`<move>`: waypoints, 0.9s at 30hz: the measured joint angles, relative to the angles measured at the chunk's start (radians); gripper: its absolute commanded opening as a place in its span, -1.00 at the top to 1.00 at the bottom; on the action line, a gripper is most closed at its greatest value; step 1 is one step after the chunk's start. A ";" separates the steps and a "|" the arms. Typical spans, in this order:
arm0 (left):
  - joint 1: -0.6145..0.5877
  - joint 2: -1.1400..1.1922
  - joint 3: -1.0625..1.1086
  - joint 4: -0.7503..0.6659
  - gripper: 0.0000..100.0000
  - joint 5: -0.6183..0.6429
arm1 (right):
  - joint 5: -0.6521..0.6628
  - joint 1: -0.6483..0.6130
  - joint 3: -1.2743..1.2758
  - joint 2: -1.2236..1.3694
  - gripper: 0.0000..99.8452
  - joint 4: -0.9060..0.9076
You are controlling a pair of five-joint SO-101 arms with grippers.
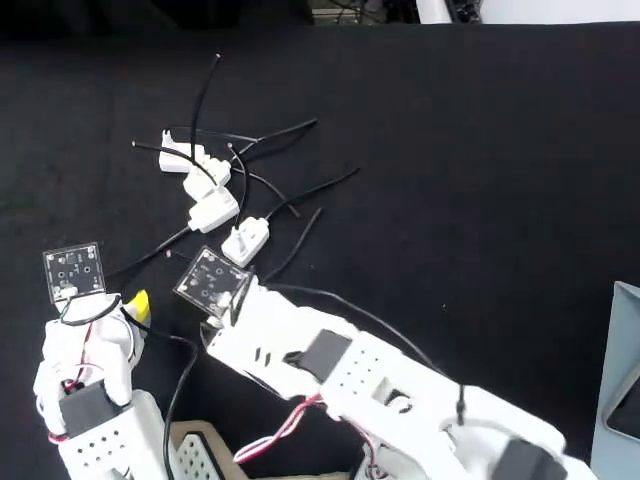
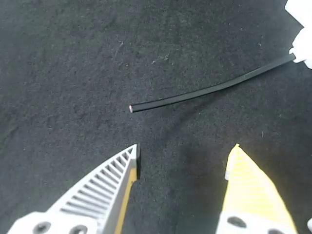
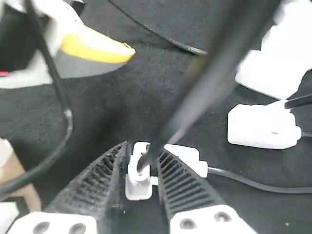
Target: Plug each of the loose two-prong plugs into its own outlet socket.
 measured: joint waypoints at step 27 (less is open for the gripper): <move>0.000 0.000 0.011 0.000 0.42 0.000 | 0.000 0.035 0.058 0.153 0.98 -0.265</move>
